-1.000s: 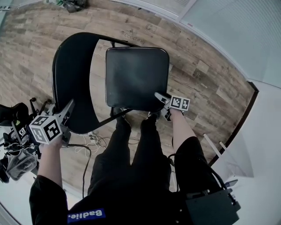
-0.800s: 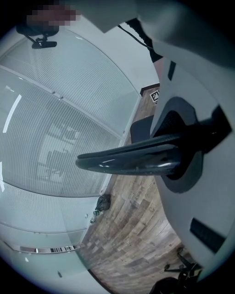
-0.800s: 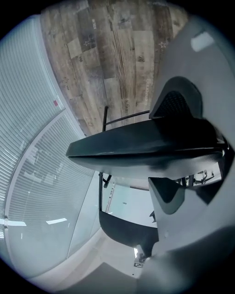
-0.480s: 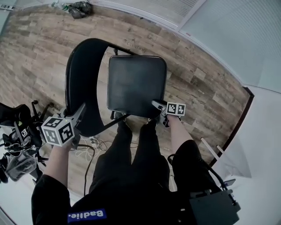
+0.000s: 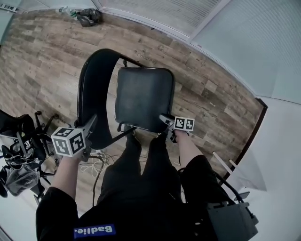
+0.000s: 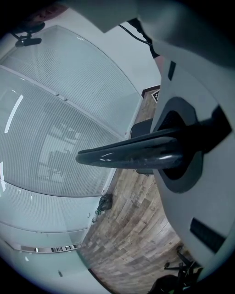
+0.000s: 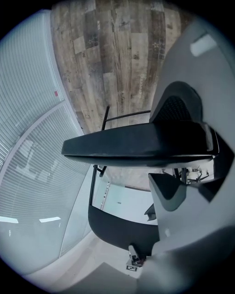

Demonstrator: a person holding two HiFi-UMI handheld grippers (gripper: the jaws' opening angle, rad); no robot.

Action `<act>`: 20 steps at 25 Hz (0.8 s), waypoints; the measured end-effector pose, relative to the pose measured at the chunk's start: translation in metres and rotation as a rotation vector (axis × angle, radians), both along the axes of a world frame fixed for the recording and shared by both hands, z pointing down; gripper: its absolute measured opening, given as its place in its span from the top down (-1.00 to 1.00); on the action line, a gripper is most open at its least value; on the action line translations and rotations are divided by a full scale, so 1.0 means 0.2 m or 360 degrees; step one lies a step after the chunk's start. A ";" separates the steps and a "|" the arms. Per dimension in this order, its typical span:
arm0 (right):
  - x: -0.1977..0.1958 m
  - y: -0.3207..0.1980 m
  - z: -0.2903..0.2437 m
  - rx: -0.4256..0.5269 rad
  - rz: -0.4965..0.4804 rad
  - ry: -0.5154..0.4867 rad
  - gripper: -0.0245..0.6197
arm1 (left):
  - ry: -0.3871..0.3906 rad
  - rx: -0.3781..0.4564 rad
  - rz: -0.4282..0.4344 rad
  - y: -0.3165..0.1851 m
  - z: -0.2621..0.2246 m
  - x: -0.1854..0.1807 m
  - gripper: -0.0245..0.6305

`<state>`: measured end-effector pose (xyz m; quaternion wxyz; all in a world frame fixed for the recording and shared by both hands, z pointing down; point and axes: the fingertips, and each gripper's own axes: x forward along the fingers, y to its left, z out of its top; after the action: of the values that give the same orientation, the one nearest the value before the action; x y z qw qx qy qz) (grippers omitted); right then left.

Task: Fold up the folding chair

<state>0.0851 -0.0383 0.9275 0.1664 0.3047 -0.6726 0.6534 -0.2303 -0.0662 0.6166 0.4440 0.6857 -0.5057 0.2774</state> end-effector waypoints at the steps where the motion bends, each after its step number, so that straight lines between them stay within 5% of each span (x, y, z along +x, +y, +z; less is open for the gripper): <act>1: -0.02 0.00 -0.03 0.0003 -0.0021 -0.0011 -0.09 | -0.0001 0.0001 -0.0002 0.00 -0.01 -0.01 0.66; 20: -0.51 0.08 -0.59 0.0016 -0.0237 -0.0072 -0.08 | 0.0039 -0.0009 -0.0067 0.04 -0.28 -0.15 0.66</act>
<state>-0.0159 -0.0230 0.8100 0.1978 0.2400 -0.7002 0.6426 -0.2598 -0.0586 0.5596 0.4578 0.6771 -0.5137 0.2608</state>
